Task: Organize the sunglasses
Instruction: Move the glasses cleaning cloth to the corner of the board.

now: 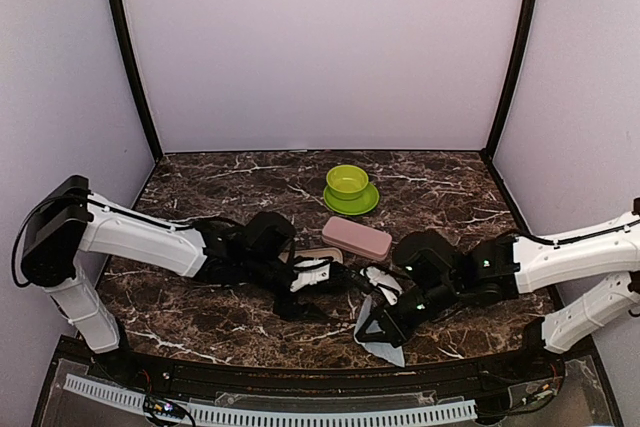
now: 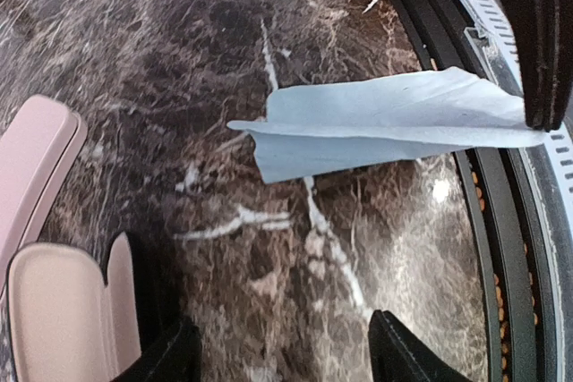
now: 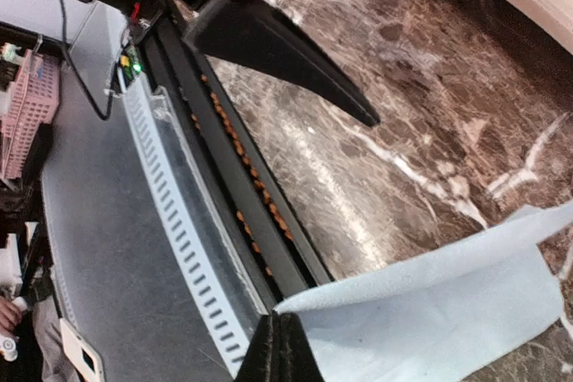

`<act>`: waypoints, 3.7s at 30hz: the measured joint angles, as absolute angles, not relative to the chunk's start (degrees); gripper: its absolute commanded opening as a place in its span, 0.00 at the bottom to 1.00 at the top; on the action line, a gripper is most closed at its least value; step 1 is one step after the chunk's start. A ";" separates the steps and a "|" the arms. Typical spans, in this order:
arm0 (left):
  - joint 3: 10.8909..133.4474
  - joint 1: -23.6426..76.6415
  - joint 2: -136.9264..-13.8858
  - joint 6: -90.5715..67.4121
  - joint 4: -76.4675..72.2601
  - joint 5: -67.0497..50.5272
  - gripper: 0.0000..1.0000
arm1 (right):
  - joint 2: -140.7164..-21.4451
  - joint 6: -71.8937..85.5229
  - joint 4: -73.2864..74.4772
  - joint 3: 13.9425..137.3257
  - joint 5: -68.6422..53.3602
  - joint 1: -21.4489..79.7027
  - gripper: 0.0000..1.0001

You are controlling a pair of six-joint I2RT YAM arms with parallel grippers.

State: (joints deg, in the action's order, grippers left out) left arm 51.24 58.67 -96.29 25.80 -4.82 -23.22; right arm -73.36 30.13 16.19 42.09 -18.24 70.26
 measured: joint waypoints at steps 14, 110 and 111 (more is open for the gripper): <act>40.49 58.41 -85.69 18.92 -5.15 -18.92 0.71 | -84.86 26.39 18.72 47.16 -19.07 74.02 0.00; 35.59 62.98 -80.18 -23.68 7.60 -2.46 0.40 | -101.86 33.04 12.69 60.14 -7.68 66.06 0.33; 35.68 63.00 -80.25 -23.27 7.68 -2.52 0.40 | -102.65 32.80 13.13 60.69 -7.66 65.93 0.32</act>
